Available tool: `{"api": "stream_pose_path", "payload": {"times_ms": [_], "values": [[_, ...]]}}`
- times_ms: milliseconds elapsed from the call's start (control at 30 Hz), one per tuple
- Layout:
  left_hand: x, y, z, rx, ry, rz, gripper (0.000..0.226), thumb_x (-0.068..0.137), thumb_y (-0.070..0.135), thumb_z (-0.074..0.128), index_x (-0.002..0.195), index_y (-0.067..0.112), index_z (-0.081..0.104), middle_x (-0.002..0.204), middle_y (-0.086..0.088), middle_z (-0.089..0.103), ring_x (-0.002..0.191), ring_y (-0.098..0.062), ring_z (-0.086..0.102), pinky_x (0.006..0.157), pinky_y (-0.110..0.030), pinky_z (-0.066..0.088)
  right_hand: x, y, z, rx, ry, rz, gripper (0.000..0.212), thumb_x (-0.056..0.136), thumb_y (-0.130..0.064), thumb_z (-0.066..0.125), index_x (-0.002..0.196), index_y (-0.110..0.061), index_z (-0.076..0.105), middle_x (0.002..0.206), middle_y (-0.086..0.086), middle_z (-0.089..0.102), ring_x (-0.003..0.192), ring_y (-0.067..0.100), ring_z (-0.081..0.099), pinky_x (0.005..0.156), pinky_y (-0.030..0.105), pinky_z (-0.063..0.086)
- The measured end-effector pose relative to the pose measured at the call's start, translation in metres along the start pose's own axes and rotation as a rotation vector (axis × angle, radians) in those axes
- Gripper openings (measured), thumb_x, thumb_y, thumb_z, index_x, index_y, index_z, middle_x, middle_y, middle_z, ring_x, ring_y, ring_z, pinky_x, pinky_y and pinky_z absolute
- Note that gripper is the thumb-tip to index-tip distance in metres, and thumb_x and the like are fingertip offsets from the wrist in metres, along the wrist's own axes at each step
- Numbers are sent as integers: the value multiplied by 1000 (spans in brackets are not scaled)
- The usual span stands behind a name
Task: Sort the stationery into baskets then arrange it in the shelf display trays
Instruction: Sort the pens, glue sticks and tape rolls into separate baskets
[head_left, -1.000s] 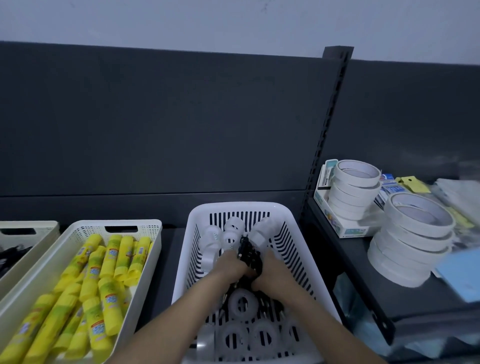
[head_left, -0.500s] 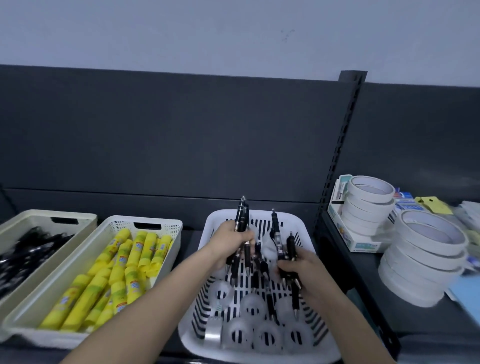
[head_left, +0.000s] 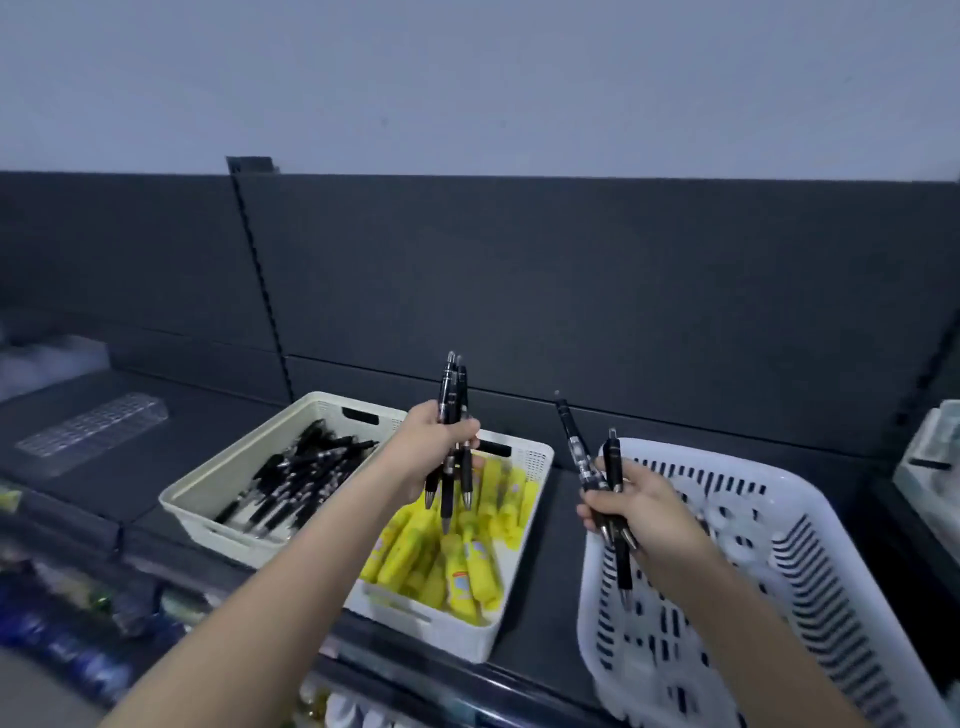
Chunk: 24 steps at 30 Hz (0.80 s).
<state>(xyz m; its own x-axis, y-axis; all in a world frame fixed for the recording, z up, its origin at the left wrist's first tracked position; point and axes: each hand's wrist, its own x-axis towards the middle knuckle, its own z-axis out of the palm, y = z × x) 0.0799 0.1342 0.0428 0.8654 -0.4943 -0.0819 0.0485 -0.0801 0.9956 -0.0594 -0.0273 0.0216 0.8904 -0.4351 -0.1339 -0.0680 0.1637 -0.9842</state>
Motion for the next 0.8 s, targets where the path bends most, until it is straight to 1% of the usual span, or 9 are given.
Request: {"api": "stream_pose_path", "payload": {"times_ms": [133, 300, 367, 433, 500, 567, 633, 700, 800], "values": [[2, -8, -91, -30, 112, 13, 20, 93, -1, 48, 75, 9, 45, 59, -7, 53, 46, -21, 53, 40, -21, 46, 22, -3, 79, 46, -119, 9, 22, 84, 18, 47, 91, -3, 53, 64, 10, 54, 51, 16, 54, 45, 18, 47], [26, -18, -205, 56, 287, -13, 7, 90, 1, 55, 87, 5, 49, 67, -10, 55, 48, -18, 52, 45, -25, 46, 66, 13, 205, 112, -190, 113, 24, 85, 16, 45, 91, -7, 51, 70, 9, 53, 49, 14, 56, 44, 19, 47], [42, -22, -232, 124, 276, -17, 9, 88, 2, 58, 84, 5, 50, 68, -11, 54, 53, -22, 51, 52, -30, 43, 86, 28, 254, 104, -153, 154, 26, 85, 15, 45, 91, -9, 50, 70, 8, 52, 52, 15, 53, 42, 19, 45], [59, -29, -246, 228, 234, -36, 15, 87, 0, 57, 77, 7, 49, 65, -10, 53, 53, -22, 49, 52, -30, 40, 103, 48, 290, 85, -68, 192, 29, 82, 15, 45, 89, -13, 47, 71, 9, 52, 54, 17, 50, 42, 22, 41], [72, -41, -251, 322, 190, -84, 13, 86, -2, 57, 77, 6, 50, 66, -10, 56, 53, -21, 50, 52, -29, 41, 115, 72, 309, 32, 42, 223, 33, 81, 11, 46, 97, -18, 45, 79, 12, 55, 60, 20, 49, 51, 29, 41], [80, -56, -253, 415, 136, -153, 8, 84, 3, 61, 89, 2, 55, 80, -13, 65, 65, -25, 60, 62, -33, 49, 117, 86, 317, -114, 135, 210, 34, 81, 1, 53, 112, -11, 45, 98, 17, 61, 79, 25, 56, 71, 35, 48], [86, -74, -255, 506, 56, -214, 19, 82, 11, 66, 99, 6, 58, 101, -12, 67, 90, -30, 65, 79, -37, 51, 116, 88, 319, -270, 146, 194, 34, 80, -8, 61, 111, -6, 50, 107, 16, 62, 95, 29, 60, 88, 42, 51], [88, -84, -255, 564, 22, -224, 20, 83, 14, 65, 101, 17, 55, 111, -6, 64, 102, -28, 62, 88, -32, 49, 110, 79, 317, -355, 111, 149, 27, 83, -9, 58, 109, -5, 52, 106, 13, 62, 95, 27, 61, 89, 41, 51], [90, -85, -256, 740, 41, -186, 31, 87, 21, 59, 116, 13, 53, 127, -15, 51, 114, -31, 53, 100, -36, 43, 105, 64, 304, -509, 75, 45, 33, 91, -6, 48, 124, -5, 48, 108, 5, 53, 98, 20, 53, 83, 27, 42]]}}
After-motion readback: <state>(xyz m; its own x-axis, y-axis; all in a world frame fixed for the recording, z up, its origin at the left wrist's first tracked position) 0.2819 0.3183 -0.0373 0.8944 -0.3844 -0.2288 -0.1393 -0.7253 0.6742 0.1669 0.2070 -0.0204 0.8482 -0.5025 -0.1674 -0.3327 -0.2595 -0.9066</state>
